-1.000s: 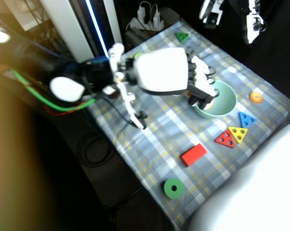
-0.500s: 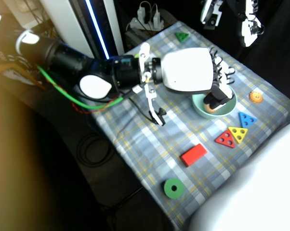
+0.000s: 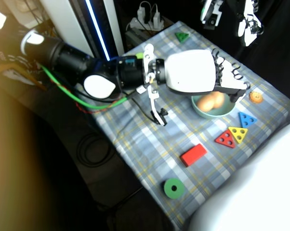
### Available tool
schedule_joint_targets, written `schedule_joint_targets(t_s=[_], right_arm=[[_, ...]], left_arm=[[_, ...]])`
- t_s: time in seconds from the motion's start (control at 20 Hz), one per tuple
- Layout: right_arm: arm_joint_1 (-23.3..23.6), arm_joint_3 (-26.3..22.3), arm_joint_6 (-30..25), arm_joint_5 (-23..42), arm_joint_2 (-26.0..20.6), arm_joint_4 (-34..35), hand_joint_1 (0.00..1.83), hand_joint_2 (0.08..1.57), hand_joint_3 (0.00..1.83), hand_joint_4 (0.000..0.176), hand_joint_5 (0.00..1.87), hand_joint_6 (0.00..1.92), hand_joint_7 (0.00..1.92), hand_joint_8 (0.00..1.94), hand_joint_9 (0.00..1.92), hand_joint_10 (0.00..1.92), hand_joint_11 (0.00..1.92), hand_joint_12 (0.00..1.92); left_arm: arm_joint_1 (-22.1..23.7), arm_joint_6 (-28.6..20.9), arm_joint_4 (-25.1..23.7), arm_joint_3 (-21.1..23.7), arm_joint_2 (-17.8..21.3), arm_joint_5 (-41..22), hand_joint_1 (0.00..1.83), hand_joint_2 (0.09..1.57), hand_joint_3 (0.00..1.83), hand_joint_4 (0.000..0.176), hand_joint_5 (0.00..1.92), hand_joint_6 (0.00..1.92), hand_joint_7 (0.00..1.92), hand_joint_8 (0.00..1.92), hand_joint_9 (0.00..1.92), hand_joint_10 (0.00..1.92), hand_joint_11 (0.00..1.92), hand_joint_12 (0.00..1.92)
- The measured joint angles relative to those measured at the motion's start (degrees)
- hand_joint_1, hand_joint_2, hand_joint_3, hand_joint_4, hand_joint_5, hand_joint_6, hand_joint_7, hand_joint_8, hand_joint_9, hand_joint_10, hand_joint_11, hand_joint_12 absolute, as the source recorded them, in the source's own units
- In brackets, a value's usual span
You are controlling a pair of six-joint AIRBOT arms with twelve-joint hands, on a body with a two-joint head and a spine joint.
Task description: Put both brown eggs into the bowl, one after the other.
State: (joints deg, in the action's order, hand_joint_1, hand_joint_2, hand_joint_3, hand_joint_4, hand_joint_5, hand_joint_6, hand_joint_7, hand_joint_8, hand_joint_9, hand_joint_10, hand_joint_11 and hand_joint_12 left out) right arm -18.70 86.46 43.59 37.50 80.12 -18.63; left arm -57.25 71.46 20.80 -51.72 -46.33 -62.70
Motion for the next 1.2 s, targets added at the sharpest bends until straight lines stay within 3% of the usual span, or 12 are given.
schedule_joint_targets(t_s=[0.1,0.3,0.45,0.5,0.7,0.75,0.8,0.95,1.0,1.1,1.15,1.2], right_arm=[[-0.02,0.0,0.0,-0.55,-0.04,-0.02,0.8,1.1,0.0,0.01,0.61,0.0,0.74,0.0,0.8,0.02,0.36,1.14],[-0.37,-0.76,0.0,-0.85,-1.42,0.24,0.73,1.13,0.0,0.023,0.51,0.0,0.64,0.0,0.64,0.0,0.19,1.24],[-1.53,-2.49,0.02,-0.13,-3.89,2.4,0.74,1.17,0.0,0.0,0.47,0.0,0.58,0.0,0.58,0.0,0.12,1.15],[-2.29,-3.54,0.04,1.46,-5.33,3.37,0.65,1.13,0.0,0.008,0.47,0.0,0.57,0.0,0.57,0.0,0.12,1.07],[-8.66,-10.32,0.02,12.76,-15.15,7.82,0.76,1.21,0.0,0.0,0.49,0.0,0.6,0.0,0.63,0.01,0.34,0.67],[-11.65,-12.22,0.04,16.87,-17.73,10.03,0.83,1.2,0.0,0.044,0.46,0.0,0.63,0.01,0.69,0.02,0.4,0.67],[-14.32,-13.64,0.07,20.26,-19.47,12.28,0.72,1.19,0.0,0.013,0.38,0.0,0.59,0.0,0.74,0.04,0.47,0.68],[-24.28,-17.84,0.07,32.76,-23.21,18.95,0.59,1.26,0.0,0.124,0.04,0.0,0.18,0.0,0.35,0.0,0.15,0.48],[-26.58,-18.82,0.09,37.05,-23.85,19.78,0.74,1.21,0.0,0.11,0.16,0.01,0.18,0.0,0.28,0.0,0.11,0.39],[-30.12,-21.09,0.07,46.12,-24.92,21.49,0.44,1.18,0.0,0.172,0.23,0.02,0.01,0.0,0.01,0.0,0.0,0.01],[-30.95,-22.1,0.07,49.22,-25.07,22.36,0.43,1.23,0.01,0.107,0.19,0.0,0.0,0.0,0.0,0.0,0.0,0.0],[-32.0,-23.08,0.04,52.09,-25.51,22.67,0.62,1.18,0.0,0.142,0.3,0.01,0.0,0.0,0.0,0.0,0.01,0.01]], left_arm=[[0.0,-0.57,0.0,0.0,0.0,0.04,0.83,0.96,0.0,0.023,0.59,0.01,0.48,0.0,0.43,0.0,0.0,1.09],[0.0,-1.14,0.17,0.0,0.0,-0.22,0.87,0.97,0.0,0.015,0.59,0.0,0.46,0.0,0.43,0.0,0.0,1.18],[-0.17,-2.73,0.11,0.02,0.0,-0.74,0.81,0.98,0.0,0.081,0.52,0.0,0.45,0.0,0.44,0.01,0.0,1.17],[-0.2,-3.91,-0.11,0.0,0.0,-1.25,0.92,0.96,0.0,0.03,0.49,0.0,0.43,0.0,0.4,0.01,0.0,0.98],[-1.11,-12.76,-4.09,-0.02,0.15,-7.02,0.78,1.0,0.0,0.028,0.16,0.0,0.36,0.0,0.39,0.0,0.03,0.65],[-1.57,-15.34,-6.29,-0.04,0.55,-9.6,0.76,1.02,0.0,0.017,0.12,0.0,0.37,0.0,0.42,0.0,0.03,0.79],[-1.6,-16.92,-7.65,-0.11,0.85,-11.47,0.54,1.15,0.01,0.0,0.09,0.0,0.22,0.0,0.37,0.0,0.04,0.78],[-2.54,-22.08,-8.35,-0.79,1.46,-19.67,0.26,1.23,0.0,0.0,0.42,0.03,0.33,0.0,0.44,0.01,0.22,0.38],[-3.1,-23.74,-8.11,-1.29,1.46,-21.81,0.18,1.24,0.0,0.0,0.52,0.02,0.36,0.0,0.48,0.0,0.25,0.41],[-2.86,-25.62,-9.27,-1.84,1.16,-22.4,0.03,1.3,0.0,0.0,0.56,0.01,0.48,0.01,0.47,0.0,0.05,0.58],[-2.91,-27.5,-9.88,-1.92,0.68,-22.86,0.0,1.36,0.01,0.13,0.38,0.01,0.44,0.01,0.37,0.01,0.01,0.32],[-2.89,-29.99,-10.93,-3.02,-0.7,-23.87,0.0,1.43,0.01,0.167,0.21,0.0,0.23,0.0,0.26,0.0,0.0,0.17]])
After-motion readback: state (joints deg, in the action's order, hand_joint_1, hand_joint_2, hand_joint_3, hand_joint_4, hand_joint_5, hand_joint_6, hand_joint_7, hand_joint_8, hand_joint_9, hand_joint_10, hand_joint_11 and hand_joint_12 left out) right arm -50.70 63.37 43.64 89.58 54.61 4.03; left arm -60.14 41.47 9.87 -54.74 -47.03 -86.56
